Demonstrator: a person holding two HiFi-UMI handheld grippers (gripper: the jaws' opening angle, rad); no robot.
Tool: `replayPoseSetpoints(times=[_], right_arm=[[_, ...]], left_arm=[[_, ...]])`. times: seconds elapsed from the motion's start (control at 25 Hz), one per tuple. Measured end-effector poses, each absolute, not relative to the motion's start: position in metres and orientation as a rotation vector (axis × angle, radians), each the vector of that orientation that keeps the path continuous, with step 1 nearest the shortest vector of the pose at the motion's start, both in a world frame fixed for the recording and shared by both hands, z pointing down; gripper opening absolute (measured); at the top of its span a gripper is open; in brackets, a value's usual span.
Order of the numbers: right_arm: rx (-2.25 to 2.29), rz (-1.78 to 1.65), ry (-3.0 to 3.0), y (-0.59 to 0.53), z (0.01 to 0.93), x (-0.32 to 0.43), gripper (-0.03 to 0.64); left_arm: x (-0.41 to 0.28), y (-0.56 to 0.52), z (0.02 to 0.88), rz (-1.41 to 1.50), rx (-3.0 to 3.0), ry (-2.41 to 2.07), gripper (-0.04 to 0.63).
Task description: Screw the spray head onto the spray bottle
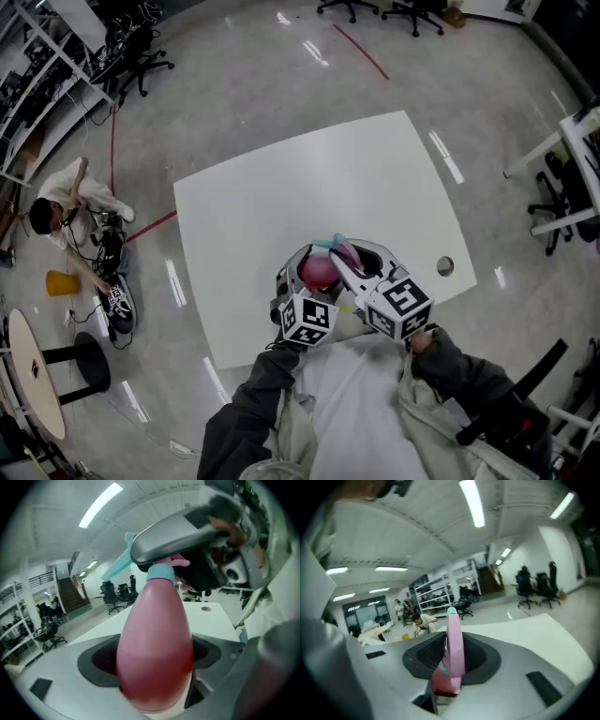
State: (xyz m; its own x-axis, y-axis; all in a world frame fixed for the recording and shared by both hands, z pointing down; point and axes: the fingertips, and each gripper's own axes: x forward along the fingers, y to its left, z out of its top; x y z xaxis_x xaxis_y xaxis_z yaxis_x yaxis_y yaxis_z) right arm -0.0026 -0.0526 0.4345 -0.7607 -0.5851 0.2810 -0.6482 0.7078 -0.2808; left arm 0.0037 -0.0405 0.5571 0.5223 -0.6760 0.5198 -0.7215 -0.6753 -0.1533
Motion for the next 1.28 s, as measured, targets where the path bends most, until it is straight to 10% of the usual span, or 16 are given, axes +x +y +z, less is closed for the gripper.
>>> replayPoseSetpoints(times=[0.4, 0.68, 0.96, 1.28], right_arm=[[0.502, 0.214, -2.903, -0.017, 0.404, -0.012, 0.184], [0.332, -0.010, -2.875, -0.003, 0.403, -0.022, 0.129], [1.003, 0.240, -2.755, -0.041, 0.409, -0.022, 0.121], [0.483, 0.295, -3.020, -0.009, 0.385, -0.009, 0.223]], left_arm=[[0.016, -0.029, 0.521, 0.350, 2.659, -1.092, 0.436], [0.024, -0.021, 0.501, 0.338, 2.767, -0.928, 0.436], [0.003, -0.050, 0.510, 0.429, 2.472, -1.389, 0.436], [0.023, -0.012, 0.479, 0.190, 2.811, -0.843, 0.436]])
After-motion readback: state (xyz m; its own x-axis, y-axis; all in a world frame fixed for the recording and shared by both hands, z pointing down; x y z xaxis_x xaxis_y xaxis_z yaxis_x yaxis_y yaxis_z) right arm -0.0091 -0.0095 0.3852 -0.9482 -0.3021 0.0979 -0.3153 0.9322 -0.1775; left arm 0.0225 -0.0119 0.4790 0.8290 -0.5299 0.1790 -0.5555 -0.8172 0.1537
